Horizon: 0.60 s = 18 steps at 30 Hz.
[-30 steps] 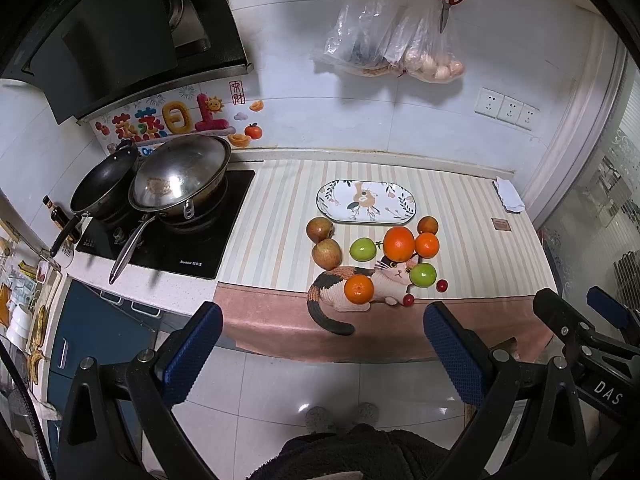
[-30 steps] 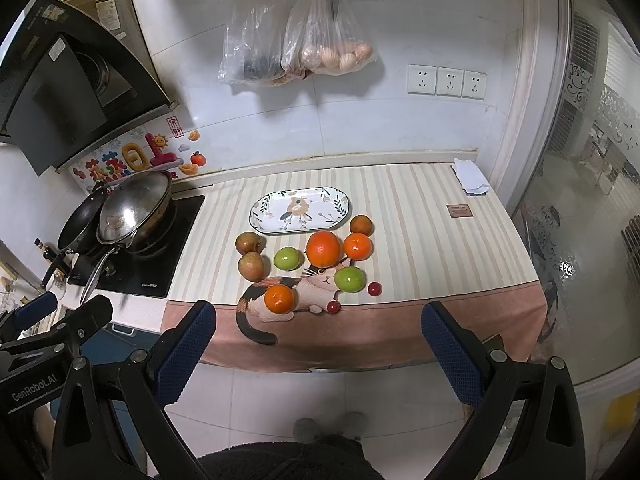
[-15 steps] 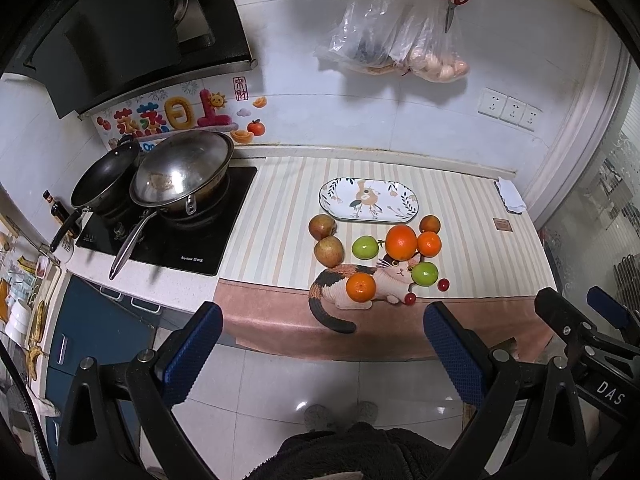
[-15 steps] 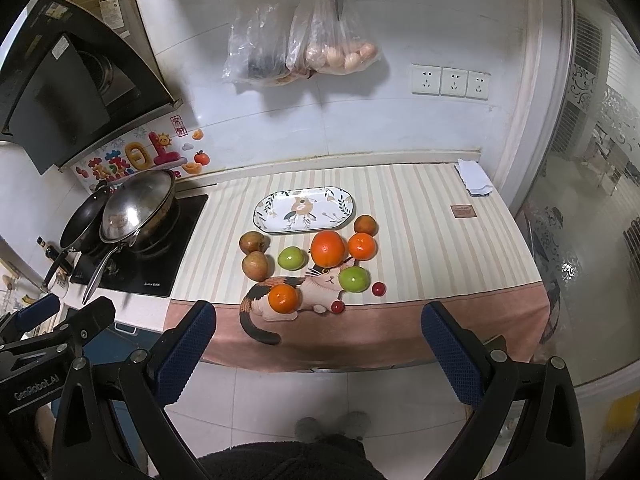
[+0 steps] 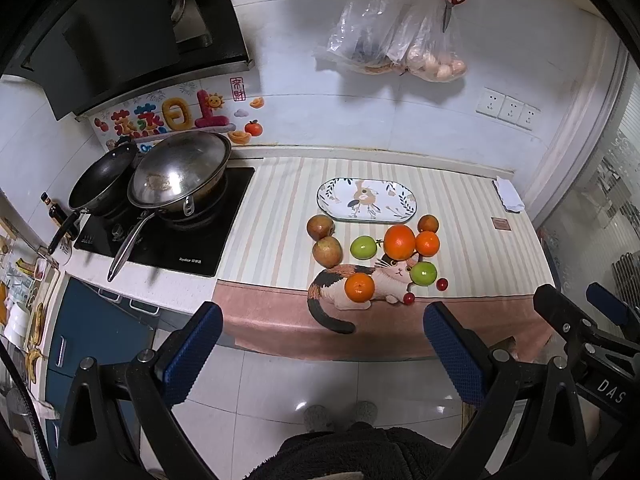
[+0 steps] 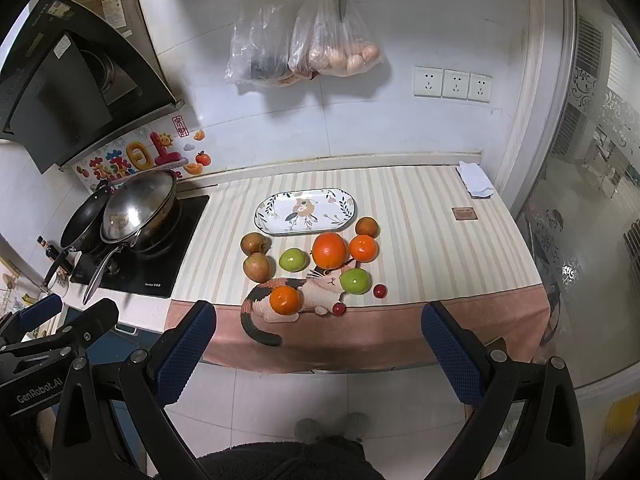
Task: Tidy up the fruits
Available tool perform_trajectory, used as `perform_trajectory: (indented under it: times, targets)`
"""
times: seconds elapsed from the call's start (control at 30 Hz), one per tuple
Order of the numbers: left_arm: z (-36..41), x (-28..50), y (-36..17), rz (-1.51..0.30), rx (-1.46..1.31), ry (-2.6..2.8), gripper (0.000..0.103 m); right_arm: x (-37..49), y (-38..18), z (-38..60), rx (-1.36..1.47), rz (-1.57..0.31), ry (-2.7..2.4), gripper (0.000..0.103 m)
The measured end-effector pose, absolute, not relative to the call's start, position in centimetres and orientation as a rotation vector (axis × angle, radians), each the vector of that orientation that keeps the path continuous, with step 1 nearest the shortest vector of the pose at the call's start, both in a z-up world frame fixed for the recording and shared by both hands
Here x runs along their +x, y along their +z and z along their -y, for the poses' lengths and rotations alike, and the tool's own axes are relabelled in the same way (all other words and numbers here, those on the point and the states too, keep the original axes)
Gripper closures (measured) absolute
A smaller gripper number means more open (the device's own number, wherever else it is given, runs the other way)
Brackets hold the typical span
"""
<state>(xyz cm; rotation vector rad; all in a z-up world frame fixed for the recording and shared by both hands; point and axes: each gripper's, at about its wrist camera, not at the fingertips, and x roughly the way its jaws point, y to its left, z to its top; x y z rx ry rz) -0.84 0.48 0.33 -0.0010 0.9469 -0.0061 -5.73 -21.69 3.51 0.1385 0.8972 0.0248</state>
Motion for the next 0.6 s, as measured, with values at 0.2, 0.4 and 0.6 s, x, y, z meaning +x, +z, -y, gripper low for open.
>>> perform_trajectory:
  times: [0.2, 0.4, 0.6]
  targets:
    - [-0.27, -0.7, 0.16, -0.95, -0.003, -0.011, 0.0, -5.39, 3.82, 21.76, 0.138, -0.894, 0.02, 0.0]
    - [-0.03, -0.15, 0.19, -0.957, -0.007, -0.018, 0.0, -5.26, 3.79, 21.98, 0.135, -0.898, 0.017, 0.0]
    - [0.07, -0.16, 0.16, -0.954, -0.007, -0.017, 0.0, -5.43, 3.77, 22.05, 0.134, -0.897, 0.017, 0.0]
